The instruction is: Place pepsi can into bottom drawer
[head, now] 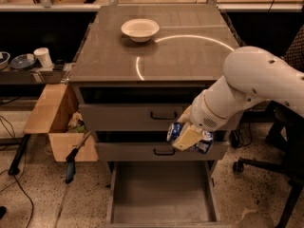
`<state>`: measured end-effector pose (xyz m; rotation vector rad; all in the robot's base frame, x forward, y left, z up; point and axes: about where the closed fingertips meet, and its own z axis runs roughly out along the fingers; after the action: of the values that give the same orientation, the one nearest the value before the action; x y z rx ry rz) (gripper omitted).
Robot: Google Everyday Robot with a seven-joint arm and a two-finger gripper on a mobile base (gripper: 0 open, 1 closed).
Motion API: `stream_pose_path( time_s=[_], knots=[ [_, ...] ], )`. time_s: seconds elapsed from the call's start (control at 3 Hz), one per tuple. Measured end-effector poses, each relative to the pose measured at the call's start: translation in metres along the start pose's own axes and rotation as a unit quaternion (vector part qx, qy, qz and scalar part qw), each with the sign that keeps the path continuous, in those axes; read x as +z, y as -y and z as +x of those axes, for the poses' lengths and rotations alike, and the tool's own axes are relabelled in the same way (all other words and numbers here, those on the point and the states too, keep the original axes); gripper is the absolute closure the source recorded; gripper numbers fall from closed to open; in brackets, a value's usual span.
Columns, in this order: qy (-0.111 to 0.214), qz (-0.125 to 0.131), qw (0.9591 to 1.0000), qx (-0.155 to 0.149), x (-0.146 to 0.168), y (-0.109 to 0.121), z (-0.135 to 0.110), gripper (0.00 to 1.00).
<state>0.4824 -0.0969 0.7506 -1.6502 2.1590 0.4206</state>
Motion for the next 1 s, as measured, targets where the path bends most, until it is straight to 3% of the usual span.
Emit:
stream_pose_path(
  time_s=[0.67, 1.0],
  knots=[
    [0.004, 0.004, 1.0, -0.007, 0.01, -0.002, 0.005, 1.0],
    [0.01, -0.01, 0.9999, 0.007, 0.038, -0.006, 0.023, 1.0]
  ],
)
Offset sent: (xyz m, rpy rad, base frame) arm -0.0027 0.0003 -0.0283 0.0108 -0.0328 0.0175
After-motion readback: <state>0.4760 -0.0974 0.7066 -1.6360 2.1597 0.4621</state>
